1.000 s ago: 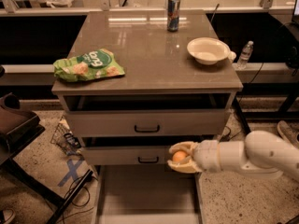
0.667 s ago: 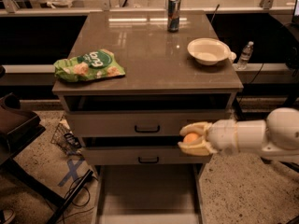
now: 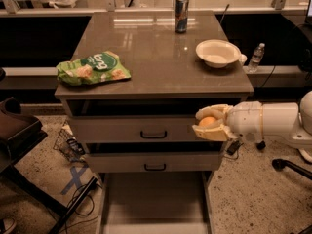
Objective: Pick orange from bottom drawer and place on counter
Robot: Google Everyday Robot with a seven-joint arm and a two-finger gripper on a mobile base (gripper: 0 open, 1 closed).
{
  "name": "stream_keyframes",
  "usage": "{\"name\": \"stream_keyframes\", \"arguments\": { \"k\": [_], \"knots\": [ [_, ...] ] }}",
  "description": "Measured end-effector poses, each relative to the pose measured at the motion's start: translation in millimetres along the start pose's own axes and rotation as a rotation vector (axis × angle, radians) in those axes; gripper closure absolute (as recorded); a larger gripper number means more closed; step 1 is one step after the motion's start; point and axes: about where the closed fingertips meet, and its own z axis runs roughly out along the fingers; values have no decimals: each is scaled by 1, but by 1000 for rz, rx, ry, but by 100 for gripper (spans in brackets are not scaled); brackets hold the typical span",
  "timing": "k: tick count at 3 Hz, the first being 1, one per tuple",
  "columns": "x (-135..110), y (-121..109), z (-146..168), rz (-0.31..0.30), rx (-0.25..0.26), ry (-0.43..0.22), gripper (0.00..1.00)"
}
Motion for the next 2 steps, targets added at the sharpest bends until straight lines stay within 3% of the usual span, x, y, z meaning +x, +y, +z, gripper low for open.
{"name": "stream_keyframes", "arguments": {
  "k": [1, 2],
  "knots": [
    [-26, -17, 9, -5, 22, -31, 100],
    [-70, -53, 8, 30, 97, -92, 100]
  ]
}}
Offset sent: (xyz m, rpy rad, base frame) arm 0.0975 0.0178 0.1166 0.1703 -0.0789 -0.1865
